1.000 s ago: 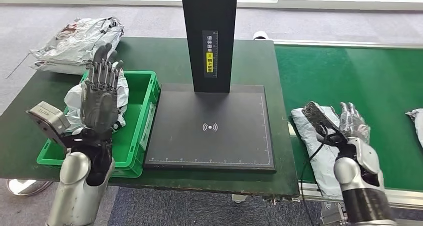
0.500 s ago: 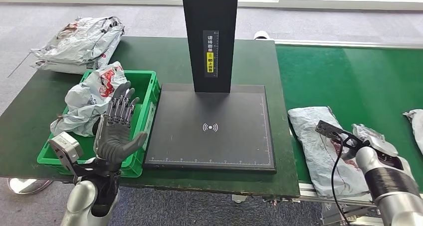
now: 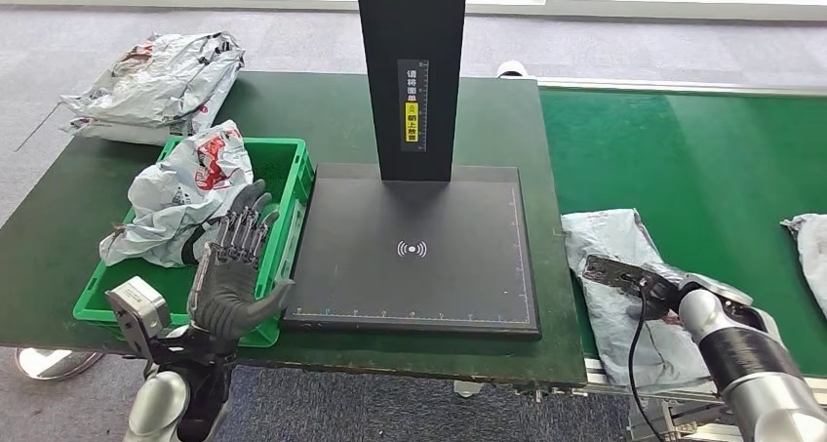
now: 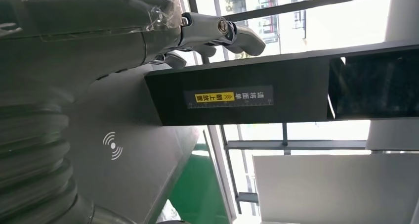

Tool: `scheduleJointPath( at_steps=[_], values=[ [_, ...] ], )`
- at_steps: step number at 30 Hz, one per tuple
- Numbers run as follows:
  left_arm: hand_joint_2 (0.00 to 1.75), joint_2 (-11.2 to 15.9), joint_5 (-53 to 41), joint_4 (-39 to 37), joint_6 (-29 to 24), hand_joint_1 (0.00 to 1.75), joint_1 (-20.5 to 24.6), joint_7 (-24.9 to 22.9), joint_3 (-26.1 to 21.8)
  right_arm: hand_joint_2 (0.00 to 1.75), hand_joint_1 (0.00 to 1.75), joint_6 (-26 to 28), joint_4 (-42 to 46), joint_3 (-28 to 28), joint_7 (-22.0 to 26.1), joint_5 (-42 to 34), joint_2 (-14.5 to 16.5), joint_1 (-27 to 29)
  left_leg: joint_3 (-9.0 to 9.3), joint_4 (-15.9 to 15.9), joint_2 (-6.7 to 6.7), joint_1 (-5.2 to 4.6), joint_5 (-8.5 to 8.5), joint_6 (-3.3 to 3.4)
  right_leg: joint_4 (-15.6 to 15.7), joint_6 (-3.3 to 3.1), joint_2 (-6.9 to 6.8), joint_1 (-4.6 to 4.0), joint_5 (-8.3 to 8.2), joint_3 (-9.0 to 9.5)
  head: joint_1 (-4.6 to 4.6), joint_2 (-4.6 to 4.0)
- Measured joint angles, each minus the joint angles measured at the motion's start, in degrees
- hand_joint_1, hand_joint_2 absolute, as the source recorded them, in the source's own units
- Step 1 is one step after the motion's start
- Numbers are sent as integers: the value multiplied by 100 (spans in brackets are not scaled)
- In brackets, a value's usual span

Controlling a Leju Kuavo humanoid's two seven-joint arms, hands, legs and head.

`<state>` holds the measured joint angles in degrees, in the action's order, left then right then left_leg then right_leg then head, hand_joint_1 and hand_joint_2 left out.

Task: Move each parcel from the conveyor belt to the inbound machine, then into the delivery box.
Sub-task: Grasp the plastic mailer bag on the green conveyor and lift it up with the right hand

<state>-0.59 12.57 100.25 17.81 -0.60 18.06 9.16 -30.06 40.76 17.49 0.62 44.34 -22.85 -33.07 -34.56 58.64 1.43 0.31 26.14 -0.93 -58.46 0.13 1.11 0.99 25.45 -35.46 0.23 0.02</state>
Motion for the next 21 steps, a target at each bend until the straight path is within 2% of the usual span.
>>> scheduleJointPath(
  at_steps=[10,21],
  values=[
    [175,0,-379,184,77,0,-172,-60,0,175,175,-200,-174,598,358,-484,52,-342,2,0,-1,0,0,0,0,0,2,-1,0,0,-1,-1],
    [175,-1,-521,400,37,0,-439,-65,-76,175,175,-44,-256,744,356,-1075,56,-379,1,0,-2,0,0,0,0,0,1,0,0,-1,-1,-1]
  ],
)
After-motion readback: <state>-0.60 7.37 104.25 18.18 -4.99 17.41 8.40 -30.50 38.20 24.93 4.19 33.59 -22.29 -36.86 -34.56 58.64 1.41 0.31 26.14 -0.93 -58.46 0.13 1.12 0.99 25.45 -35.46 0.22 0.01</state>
